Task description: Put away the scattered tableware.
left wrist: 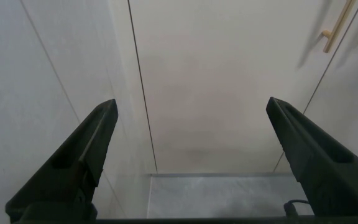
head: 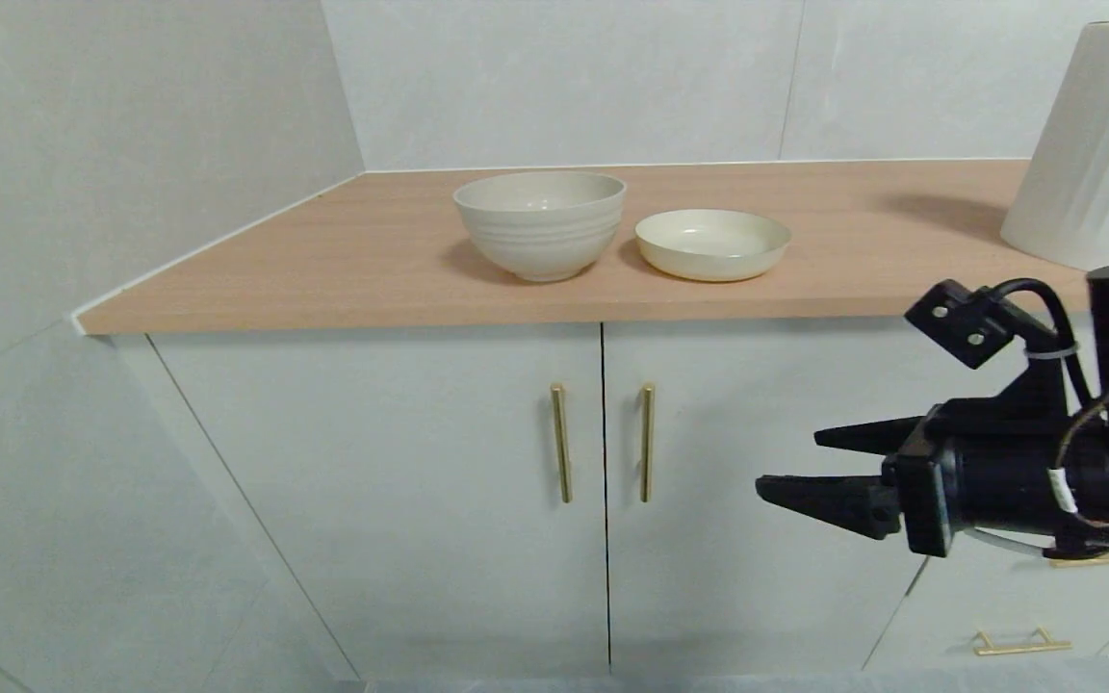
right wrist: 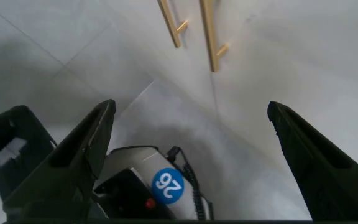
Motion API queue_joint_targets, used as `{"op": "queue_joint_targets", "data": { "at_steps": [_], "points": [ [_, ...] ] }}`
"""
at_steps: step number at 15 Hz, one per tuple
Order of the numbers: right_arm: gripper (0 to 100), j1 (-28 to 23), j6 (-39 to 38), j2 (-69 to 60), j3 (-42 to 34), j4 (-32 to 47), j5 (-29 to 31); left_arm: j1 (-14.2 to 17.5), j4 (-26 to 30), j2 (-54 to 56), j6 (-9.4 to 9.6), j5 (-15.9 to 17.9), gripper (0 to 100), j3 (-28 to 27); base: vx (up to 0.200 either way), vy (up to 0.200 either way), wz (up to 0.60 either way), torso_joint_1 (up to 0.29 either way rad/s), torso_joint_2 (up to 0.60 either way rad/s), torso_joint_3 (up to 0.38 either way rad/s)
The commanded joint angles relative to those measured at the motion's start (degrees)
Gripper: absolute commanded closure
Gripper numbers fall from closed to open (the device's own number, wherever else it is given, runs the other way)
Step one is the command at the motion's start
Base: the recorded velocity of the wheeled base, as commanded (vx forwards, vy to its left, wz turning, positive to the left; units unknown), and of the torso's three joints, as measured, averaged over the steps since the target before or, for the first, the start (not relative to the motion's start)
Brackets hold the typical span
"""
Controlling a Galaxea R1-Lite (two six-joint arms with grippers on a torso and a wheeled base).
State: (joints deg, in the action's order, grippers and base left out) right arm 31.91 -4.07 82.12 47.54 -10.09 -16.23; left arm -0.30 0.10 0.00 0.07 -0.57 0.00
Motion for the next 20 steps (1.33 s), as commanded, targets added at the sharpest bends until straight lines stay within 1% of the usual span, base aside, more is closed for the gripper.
{"op": "queue_joint_targets", "data": {
  "at_steps": [1, 2, 5, 6, 7, 8, 10, 13, 16, 20],
  "points": [
    [0, 0.8, -0.9, 5.9, 1.9, -0.1, -0.1, 0.0, 0.0, 0.0, -0.07, 0.0, 0, 0.0, 0.000, 0.000, 0.00, 0.000, 0.00, 0.000],
    [0, 2.2, -2.5, 7.4, 1.9, -0.7, -0.1, 0.0, 0.0, 0.0, 0.01, 0.0, 0, 0.0, 0.000, 0.000, 0.00, 0.000, 0.00, 0.000],
    [0, 3.6, -7.2, 11.2, 1.5, -6.4, 0.1, 0.0, 0.0, 0.0, -0.07, 0.0, 0, 0.0, 0.000, 0.000, 0.00, 0.000, 0.00, 0.000],
    [0, 4.3, -8.8, 13.4, 1.2, -9.8, 0.6, 0.0, 0.0, 0.0, -0.07, 0.0, 0, 0.0, 0.000, 0.000, 0.00, 0.000, 0.00, 0.000],
    [0, 5.2, -10.7, 15.7, 0.9, -13.5, 2.3, 0.0, 0.0, 0.0, -0.07, 0.0, 0, 0.0, 0.000, 0.000, 0.00, 0.000, 0.00, 0.000],
    [0, 5.9, -11.7, 17.4, 0.7, -15.5, 3.7, 0.0, 0.0, 0.0, -0.07, 0.0, 0, 0.0, 0.000, 0.000, 0.00, 0.000, 0.00, 0.000],
    [0, 6.6, -12.0, 19.6, 0.4, -19.9, 7.3, 0.0, 0.0, 0.0, -0.07, 0.0, 0, 0.0, 0.000, 0.000, 0.00, 0.000, 0.00, 0.000],
    [0, 8.4, -13.2, 23.2, -0.3, -26.8, 7.7, 0.0, 0.0, 0.0, -0.07, 0.0, 0, 0.0, 0.000, 0.000, 0.00, 0.000, 0.00, 0.000],
    [0, 8.8, -15.7, 25.8, -1.0, -34.9, 8.8, 0.0, 0.0, 0.0, -0.07, 0.0, 0, 0.0, 0.000, 0.000, 0.00, 0.000, 0.00, 0.000],
    [0, 8.8, -17.7, 27.5, -0.7, -39.7, 9.5, 0.0, 0.0, 0.0, -0.07, 0.0, 0, 0.0, 0.000, 0.000, 0.00, 0.000, 0.00, 0.000]
  ]
}}
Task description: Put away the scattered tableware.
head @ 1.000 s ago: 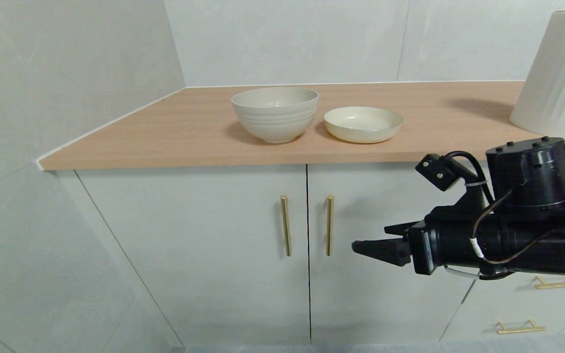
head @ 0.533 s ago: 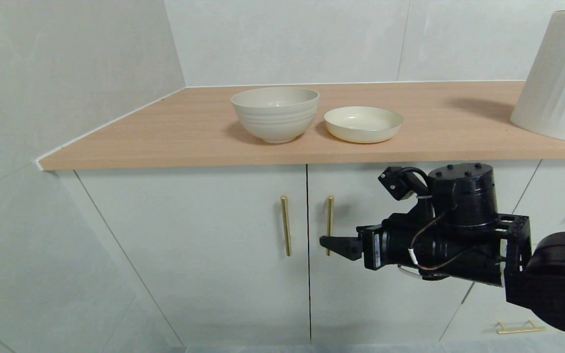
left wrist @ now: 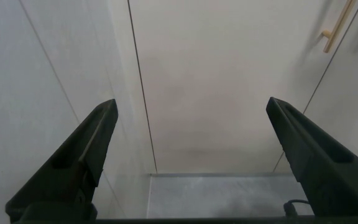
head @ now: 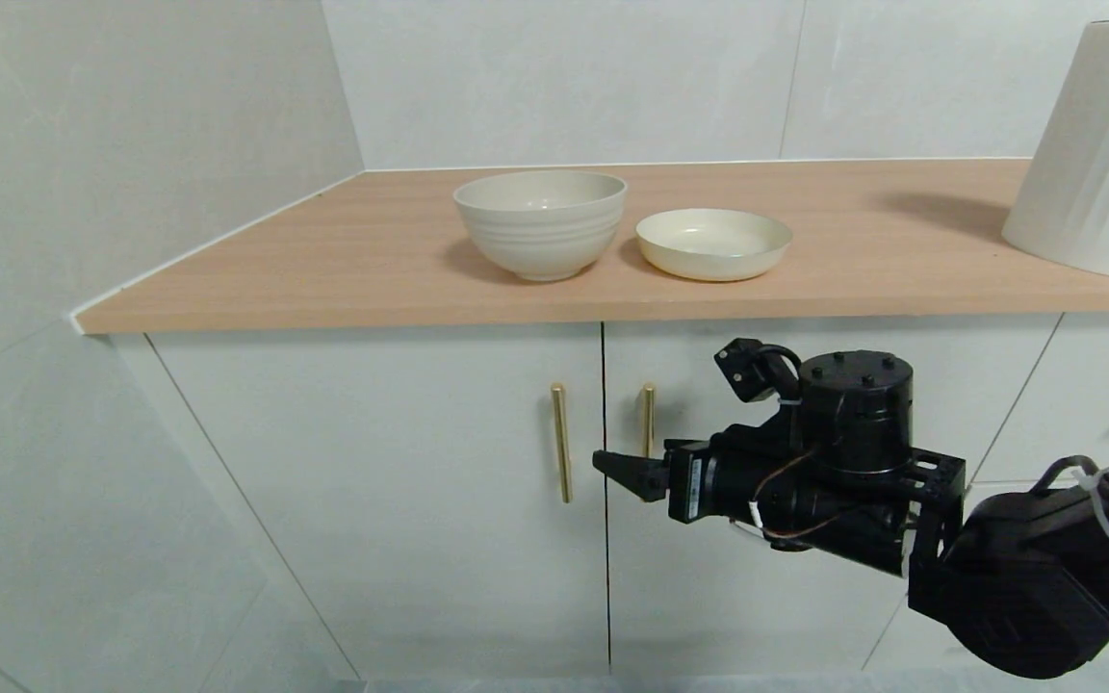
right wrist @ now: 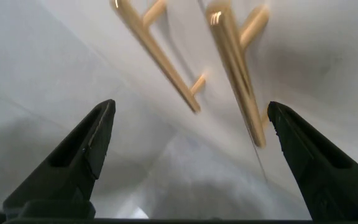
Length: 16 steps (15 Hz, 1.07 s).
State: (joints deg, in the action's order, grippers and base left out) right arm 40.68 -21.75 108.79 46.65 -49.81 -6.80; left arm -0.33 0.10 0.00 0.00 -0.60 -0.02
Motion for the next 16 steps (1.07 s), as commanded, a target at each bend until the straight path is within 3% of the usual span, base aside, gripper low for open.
{"op": "queue_joint_targets", "data": {
  "at_steps": [1, 7, 16],
  "points": [
    [0, 0.0, -1.0, 1.3, 0.3, -1.5, -0.1, 0.0, 0.0, 0.0, 0.00, 0.0, 0, 0.0, 0.000, 0.000, 0.00, 0.000, 0.00, 0.000],
    [0, 0.9, -2.4, 4.6, 0.2, -8.8, 0.0, 0.0, 0.0, 0.0, 0.00, 0.0, 0, 0.0, 0.000, 0.000, 0.00, 0.000, 0.00, 0.000],
    [0, 2.6, -4.4, 2.0, -2.3, -8.9, -1.6, 0.0, 0.0, 0.0, 0.00, 0.0, 0, 0.0, 0.000, 0.000, 0.00, 0.000, 0.00, 0.000]
  ]
}}
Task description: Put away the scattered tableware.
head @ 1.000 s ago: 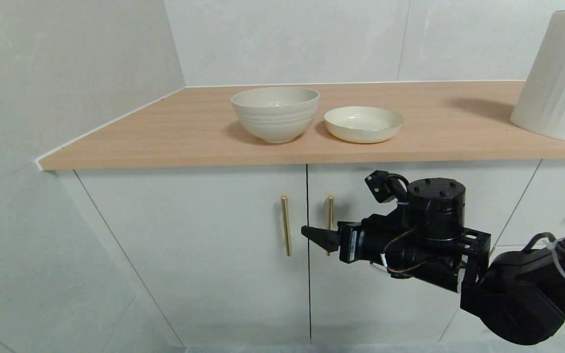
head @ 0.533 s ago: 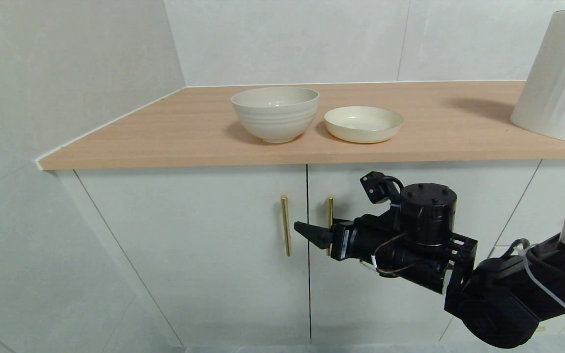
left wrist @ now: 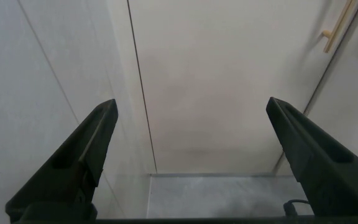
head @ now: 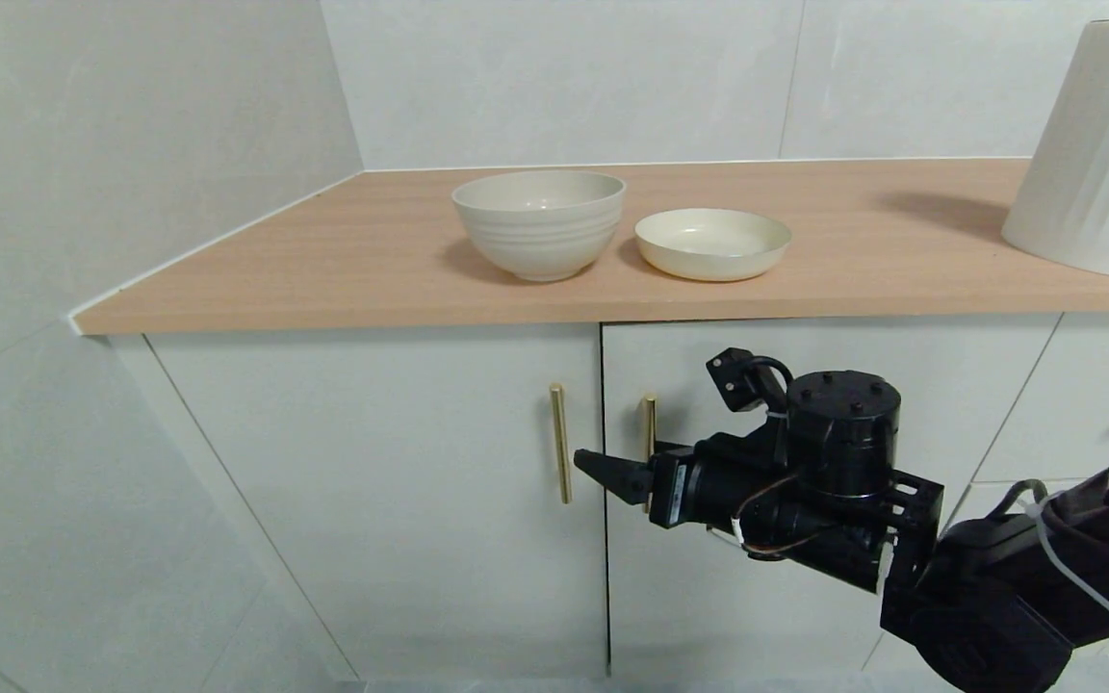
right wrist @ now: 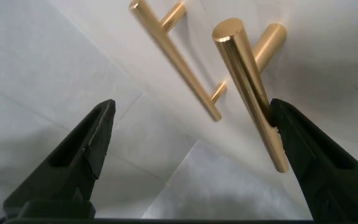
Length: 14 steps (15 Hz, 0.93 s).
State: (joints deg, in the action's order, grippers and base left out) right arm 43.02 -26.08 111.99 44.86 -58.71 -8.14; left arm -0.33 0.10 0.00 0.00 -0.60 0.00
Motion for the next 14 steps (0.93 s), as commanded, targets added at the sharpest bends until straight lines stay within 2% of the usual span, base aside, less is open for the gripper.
{"op": "queue_joint_targets", "data": {
  "at_steps": [1, 5, 8, 12, 14],
  "points": [
    [0, 0.2, 0.0, -1.9, -1.1, 0.0, -0.7, 0.0, 0.0, 0.0, 0.00, 0.0, 0, 0.0, 0.000, 0.000, 0.00, 0.000, 0.00, 0.000],
    [0, 0.2, 0.0, -4.8, -4.8, 0.2, -6.1, 0.0, 0.0, 0.0, 0.00, 0.0, 0, 0.0, 0.000, 0.000, 0.00, 0.000, 0.00, 0.000],
    [0, 0.2, 0.0, -7.9, -7.6, 0.4, -7.2, 0.0, 0.0, 0.0, 0.00, 0.0, 0, 0.0, 0.000, 0.000, 0.00, 0.000, 0.00, 0.000],
    [0, 0.2, 0.0, -12.9, -12.2, 0.5, -14.8, 0.0, 0.0, 0.0, 0.00, 0.0, 0, 0.0, 0.000, 0.000, 0.00, 0.000, 0.00, 0.000],
    [0, 0.2, 0.0, -13.5, -12.7, 0.5, -14.9, 0.1, 0.0, 0.0, 0.00, 0.0, 0, 0.0, 0.000, 0.000, 0.00, 0.000, 0.00, 0.000]
  ]
}}
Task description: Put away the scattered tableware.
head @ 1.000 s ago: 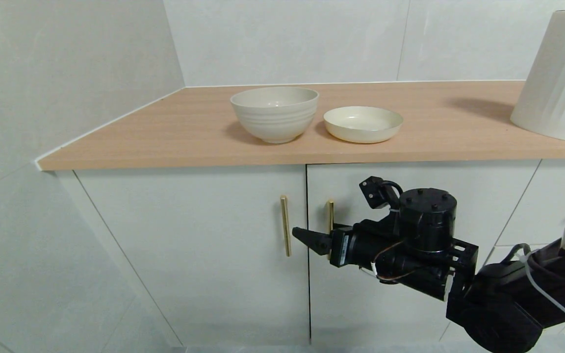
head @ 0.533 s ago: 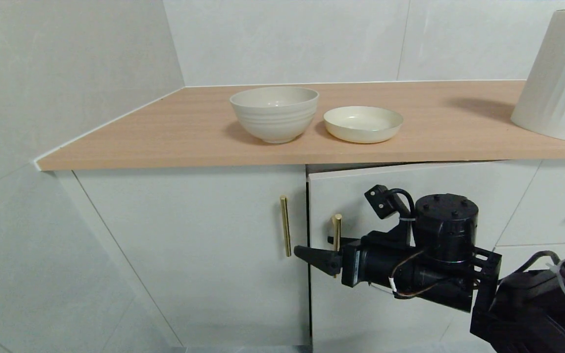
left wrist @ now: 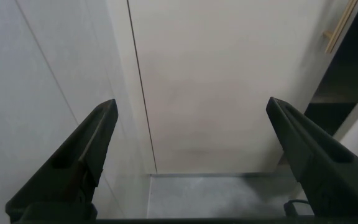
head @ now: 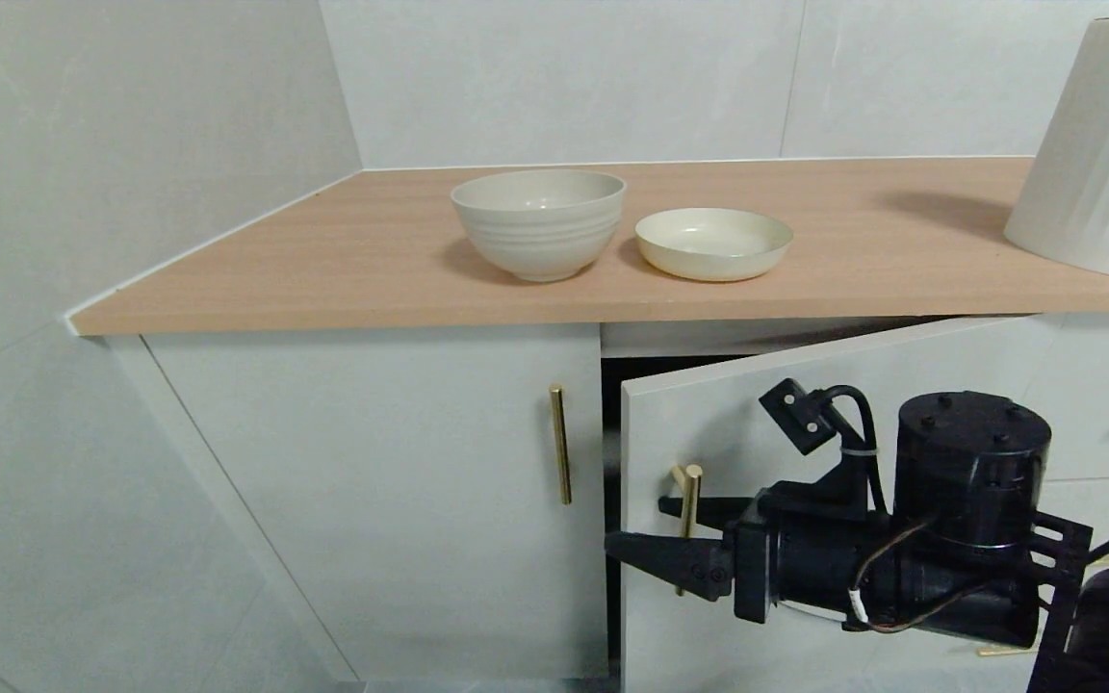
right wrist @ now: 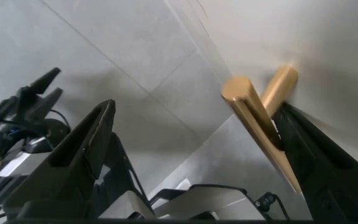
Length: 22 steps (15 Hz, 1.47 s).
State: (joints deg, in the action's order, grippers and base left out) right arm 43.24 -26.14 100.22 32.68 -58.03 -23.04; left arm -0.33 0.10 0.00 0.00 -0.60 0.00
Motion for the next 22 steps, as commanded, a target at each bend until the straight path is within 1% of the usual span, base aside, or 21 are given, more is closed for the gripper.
{"op": "queue_joint_targets", "data": {
  "at_steps": [1, 5, 8, 9, 10, 11, 12, 13, 14, 15, 16, 17, 18, 19, 20, 21, 22],
  "points": [
    [0, 0.0, 0.0, -2.1, -0.8, -0.1, 0.0, 0.0, 0.0, 0.0, 0.00, 0.0, 0, 0.0, 0.000, 0.000, 0.00, 0.000, 0.00, 0.000],
    [0, 0.0, 0.0, -5.6, -4.1, -0.2, -0.6, 0.0, 0.0, 0.0, 0.09, 0.0, 0, 0.0, 0.000, 0.000, 0.00, 0.000, 0.00, 0.000],
    [0, 0.0, 0.0, -6.8, -5.0, -0.2, -2.1, 0.0, 0.0, 0.0, 0.18, 0.0, 0, 0.0, 0.000, 0.000, 0.00, 0.000, 0.00, 0.000],
    [0, 0.0, 0.0, -7.4, -5.0, -0.2, -2.2, 0.1, 0.0, 0.0, 0.79, 0.0, 0, 0.0, 0.000, 0.000, 0.00, 0.000, 0.00, 0.000],
    [0, 0.1, 0.0, -7.6, -5.1, -0.1, -2.2, 0.0, 0.0, 0.0, 2.20, 0.2, 0, 0.0, 0.000, 0.000, 0.00, 0.000, 0.00, 0.000],
    [0, 0.3, 0.0, -7.3, -5.3, -0.1, -2.9, 0.1, -0.1, 0.0, 3.60, 1.4, 0, 0.0, 0.000, 0.000, 0.00, 0.000, 0.00, 0.000],
    [0, 0.4, 0.0, -7.2, -5.4, -0.1, -3.3, 0.0, -0.1, 0.0, 4.48, 2.6, 0, 0.0, 0.000, 0.000, 0.00, 0.000, 0.00, 0.000],
    [0, 0.4, 0.0, -7.1, -5.5, -0.1, -3.9, 0.0, -0.1, -0.4, 5.19, 5.4, 0, -0.2, 0.000, 0.000, 0.00, 0.000, 0.00, 0.000],
    [0, 0.4, 0.0, -7.1, -5.5, -0.1, -4.1, -0.3, -0.2, -1.5, 6.68, 6.3, 0, -0.3, 0.000, 0.000, 0.00, 0.000, 0.00, 0.000],
    [0, 0.4, 0.0, -7.1, -5.5, -0.1, -4.0, -0.7, 0.2, -3.2, 7.03, 7.1, 0, -1.8, 0.000, 0.000, 0.00, 0.000, 0.00, 0.000],
    [0, 0.4, 0.0, -7.1, -5.5, -0.2, -4.0, -1.3, 0.8, -5.4, 6.42, 8.9, 0, -5.8, 0.000, 0.000, 0.00, 0.000, 0.00, 0.000],
    [0, 0.4, 0.0, -7.2, -5.5, -0.2, -4.0, -1.6, 1.8, -8.4, 4.83, 11.4, 0, -10.1, 0.000, 0.000, 0.00, 0.000, 0.00, 0.000],
    [0, 0.4, 0.0, -7.3, -5.5, -0.2, -4.0, -1.7, 2.5, -10.3, 4.13, 12.6, 0, -12.3, 0.000, 0.000, 0.00, 0.000, 0.00, 0.000],
    [0, 0.4, 0.1, -7.4, -5.5, -0.2, -4.0, -1.8, 3.6, -13.2, 3.78, 14.5, 0, -14.9, 0.000, 0.000, 0.00, 0.000, 0.00, 0.000],
    [0, 0.4, 0.1, -7.5, -5.4, -0.2, -4.0, -1.8, 4.2, -19.2, 3.60, 18.2, 0, -19.2, 0.000, 0.000, 0.00, 0.000, 0.00, 0.000],
    [0, 0.4, 0.1, -7.5, -5.5, -0.2, -3.9, -1.8, 4.1, -27.6, 3.52, 21.6, 0, -22.9, 0.000, 0.000, 0.00, 0.000, 0.00, 0.000],
    [0, 0.4, 0.2, -7.5, -5.5, -0.2, -3.9, -1.8, 3.7, -32.5, 3.52, 23.4, 0, -24.0, 0.000, 0.000, 0.00, 0.000, 0.00, 0.000]
  ]
}}
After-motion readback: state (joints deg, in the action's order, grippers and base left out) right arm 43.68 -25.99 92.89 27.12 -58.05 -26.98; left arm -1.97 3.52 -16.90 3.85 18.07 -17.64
